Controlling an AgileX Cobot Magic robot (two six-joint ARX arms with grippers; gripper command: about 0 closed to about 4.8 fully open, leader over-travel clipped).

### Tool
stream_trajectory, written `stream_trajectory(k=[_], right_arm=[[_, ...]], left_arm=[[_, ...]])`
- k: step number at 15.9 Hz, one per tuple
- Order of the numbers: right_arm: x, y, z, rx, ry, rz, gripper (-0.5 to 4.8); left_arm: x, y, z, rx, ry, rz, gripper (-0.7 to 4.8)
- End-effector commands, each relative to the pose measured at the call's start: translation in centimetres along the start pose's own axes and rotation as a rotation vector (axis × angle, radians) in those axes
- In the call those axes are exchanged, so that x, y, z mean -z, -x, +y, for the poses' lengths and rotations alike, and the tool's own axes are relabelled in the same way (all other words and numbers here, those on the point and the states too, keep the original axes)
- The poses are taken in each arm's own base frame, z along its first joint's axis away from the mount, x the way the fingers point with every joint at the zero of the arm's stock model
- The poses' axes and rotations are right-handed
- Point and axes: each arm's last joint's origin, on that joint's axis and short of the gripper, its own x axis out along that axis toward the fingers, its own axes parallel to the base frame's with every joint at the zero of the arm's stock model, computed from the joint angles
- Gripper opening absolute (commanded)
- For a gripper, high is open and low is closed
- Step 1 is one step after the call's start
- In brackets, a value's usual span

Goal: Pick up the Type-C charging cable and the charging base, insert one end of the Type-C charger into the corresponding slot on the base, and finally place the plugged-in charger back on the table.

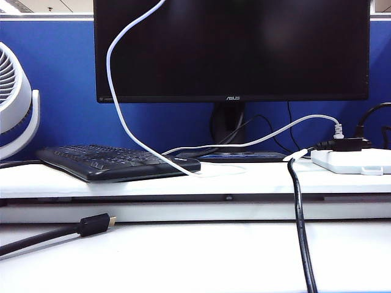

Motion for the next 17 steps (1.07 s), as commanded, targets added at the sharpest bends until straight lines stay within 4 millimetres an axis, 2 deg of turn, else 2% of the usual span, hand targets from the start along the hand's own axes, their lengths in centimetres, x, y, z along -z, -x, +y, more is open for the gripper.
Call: stream_trajectory(k=[1,8,10,17], right_arm=[[-0.01,0.04,-0.09,0.061,-0.034,-0.012,2.28],[-0.07,-0.08,-0.15,0.106,-0.058,-0.038,2.19],[-0.10,-0.07,-0.23,0.127,-0.112,-0.053,2.06],[-0.35,-0.26,0.04,0.104,-0.134,-0.071,2.05]], left_arm=[[-0.48,-0.06,-0.49,0.020,-0.016,-0.016,0.20],[-0.48,-0.06,-0.49,0.021,-0.016,-0.015,0.19],[-0.41,-0.07,-0.55,0.040,-0.015,0.007,0.20],[-0.57,-0.05,-0.84,0.074,-0.023,0.006,0.20]])
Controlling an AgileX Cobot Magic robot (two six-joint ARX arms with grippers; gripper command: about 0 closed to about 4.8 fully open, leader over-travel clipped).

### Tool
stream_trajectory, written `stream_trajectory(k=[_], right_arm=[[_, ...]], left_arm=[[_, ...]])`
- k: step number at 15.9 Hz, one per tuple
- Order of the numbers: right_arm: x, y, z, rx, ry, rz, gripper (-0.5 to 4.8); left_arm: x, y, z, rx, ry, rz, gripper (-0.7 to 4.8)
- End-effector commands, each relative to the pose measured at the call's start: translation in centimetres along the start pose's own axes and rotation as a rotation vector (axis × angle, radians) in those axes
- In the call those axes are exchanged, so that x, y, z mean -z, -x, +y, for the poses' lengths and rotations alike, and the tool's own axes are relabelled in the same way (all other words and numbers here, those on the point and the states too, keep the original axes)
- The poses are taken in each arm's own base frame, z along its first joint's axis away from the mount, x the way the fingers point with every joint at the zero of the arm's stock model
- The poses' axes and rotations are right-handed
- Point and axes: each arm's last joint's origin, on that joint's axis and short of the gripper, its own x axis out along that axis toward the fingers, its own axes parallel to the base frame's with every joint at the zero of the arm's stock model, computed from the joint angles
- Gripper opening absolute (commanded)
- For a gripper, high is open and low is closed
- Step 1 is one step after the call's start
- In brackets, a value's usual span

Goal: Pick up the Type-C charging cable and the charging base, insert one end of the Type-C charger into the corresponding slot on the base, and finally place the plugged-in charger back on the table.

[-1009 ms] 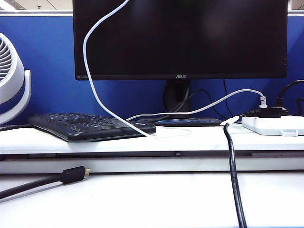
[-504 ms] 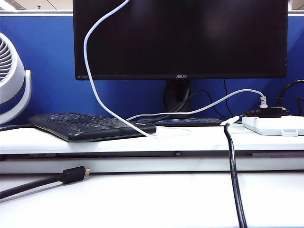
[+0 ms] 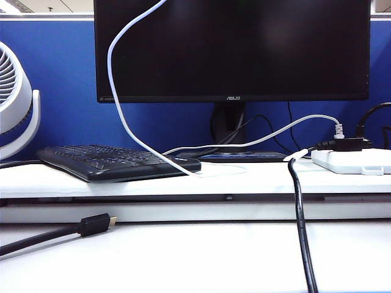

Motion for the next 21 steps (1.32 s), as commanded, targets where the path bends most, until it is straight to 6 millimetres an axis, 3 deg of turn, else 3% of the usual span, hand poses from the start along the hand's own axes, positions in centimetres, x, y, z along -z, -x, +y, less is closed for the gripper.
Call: stream_trajectory(k=[1,21], right_arm=[[-0.54,-0.32,0.83,-0.039,0.010,-0.035,1.97],[-0.39,-0.90,1.22,-0.061,0.005,-0.044,1.97]], left_arm=[[-0.42,-0.09,-0.43,0.015,-0.017,-0.014,0.20],[0.41,-0.74,-0.74,0.045,0.032,0.032,0.20]])
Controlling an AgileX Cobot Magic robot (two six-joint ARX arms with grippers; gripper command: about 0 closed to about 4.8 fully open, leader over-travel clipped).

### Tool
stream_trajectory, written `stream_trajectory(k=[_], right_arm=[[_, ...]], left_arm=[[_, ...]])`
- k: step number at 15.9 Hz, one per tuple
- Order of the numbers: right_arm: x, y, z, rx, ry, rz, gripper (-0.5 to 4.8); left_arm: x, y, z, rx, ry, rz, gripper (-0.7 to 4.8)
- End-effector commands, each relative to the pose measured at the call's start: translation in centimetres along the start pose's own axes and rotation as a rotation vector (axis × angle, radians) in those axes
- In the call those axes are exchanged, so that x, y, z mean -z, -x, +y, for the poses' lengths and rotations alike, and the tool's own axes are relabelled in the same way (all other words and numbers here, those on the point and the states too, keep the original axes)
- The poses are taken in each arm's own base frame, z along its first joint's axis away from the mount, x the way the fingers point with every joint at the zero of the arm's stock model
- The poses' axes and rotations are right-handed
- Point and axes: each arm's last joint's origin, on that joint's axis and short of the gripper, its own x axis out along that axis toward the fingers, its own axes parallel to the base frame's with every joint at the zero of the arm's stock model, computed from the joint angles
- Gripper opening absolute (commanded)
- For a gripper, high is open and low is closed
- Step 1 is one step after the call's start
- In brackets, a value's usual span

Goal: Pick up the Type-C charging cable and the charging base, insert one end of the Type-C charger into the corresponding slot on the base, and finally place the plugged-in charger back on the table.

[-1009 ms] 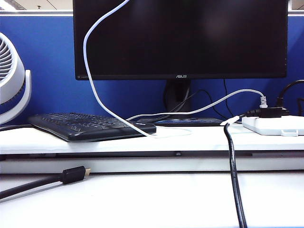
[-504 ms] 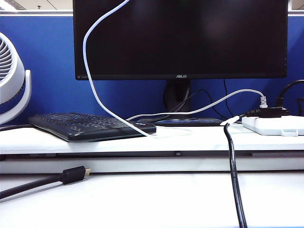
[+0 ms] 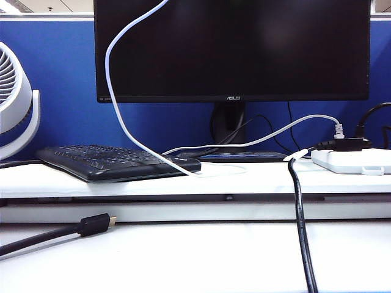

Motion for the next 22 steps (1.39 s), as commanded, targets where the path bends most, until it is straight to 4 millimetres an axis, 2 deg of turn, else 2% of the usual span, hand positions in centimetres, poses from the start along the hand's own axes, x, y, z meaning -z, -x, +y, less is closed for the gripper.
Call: stream_trajectory(k=[1,2,3,6,13,22], right_arm=[[-0.3,0.0,0.3,-0.007,0.011,-0.013,1.97],[-0.2,-0.1,0.4,-0.011,0.009,-0.012,1.91],[-0.2,-0.3,0.6,-0.028,0.013,-0.011,1.46],[-0.2,-0.3,0.6,-0.028,0.012,-0.010,1.43],[-0.2,-0.3,0.6,-0.031,0.012,-0.008,0.11],[0.4,-1.2,1.1,-0.099,-0.001,0.024,-0.01]], left_arm=[[-0.1,-0.3,-0.5,0.019,-0.003,-0.001,0.20],[-0.1,-0.3,-0.5,0.018,-0.002,0.000,0.20],[0.0,-0.3,-0.4,0.014,0.004,0.004,0.20],[-0.1,-0.3,-0.4,0.015,0.004,0.004,0.20],[-0.1,-0.3,-0.4,0.014,0.004,0.003,0.20],[0.0,-0.3,-0.3,0.007,0.016,0.013,0.20]])
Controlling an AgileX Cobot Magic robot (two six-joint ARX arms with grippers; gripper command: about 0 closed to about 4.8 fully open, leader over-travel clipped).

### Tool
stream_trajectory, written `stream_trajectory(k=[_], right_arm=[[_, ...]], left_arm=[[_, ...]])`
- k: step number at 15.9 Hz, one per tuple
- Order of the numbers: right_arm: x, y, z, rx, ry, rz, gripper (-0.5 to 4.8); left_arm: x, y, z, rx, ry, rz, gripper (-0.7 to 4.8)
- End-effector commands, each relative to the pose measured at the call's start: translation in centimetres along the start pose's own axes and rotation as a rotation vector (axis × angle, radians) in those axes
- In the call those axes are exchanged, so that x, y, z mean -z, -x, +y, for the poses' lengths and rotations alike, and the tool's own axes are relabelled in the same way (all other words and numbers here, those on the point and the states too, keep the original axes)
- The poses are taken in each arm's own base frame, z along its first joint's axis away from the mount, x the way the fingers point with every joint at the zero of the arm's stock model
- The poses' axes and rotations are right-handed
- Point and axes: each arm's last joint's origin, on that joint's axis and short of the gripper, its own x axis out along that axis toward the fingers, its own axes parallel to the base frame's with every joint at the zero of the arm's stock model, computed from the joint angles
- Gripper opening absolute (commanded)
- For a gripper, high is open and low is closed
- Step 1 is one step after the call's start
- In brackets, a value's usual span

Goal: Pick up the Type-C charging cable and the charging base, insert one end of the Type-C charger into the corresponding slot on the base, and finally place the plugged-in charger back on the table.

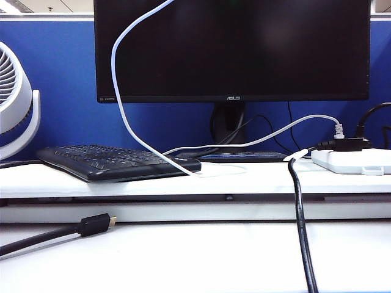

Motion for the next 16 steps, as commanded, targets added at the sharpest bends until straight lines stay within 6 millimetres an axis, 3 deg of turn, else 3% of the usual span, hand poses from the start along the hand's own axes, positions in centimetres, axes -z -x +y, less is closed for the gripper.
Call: stream_trajectory(k=[1,7,16], right_arm=[[0.1,-0.4,0.4,-0.050,0.000,0.020,-0.01],[1.4,-2.2,0.7,-0.125,-0.033,0.050,-0.01],[2.1,-3.2,1.6,-0.229,-0.046,0.099,-0.01]], left_arm=[[-0.2,-0.1,-0.2,0.004,-0.003,-0.003,0.20],[-0.1,-0.1,-0.2,0.016,0.004,0.018,0.19],[0.2,-0.1,0.1,0.005,0.041,0.056,0.19]])
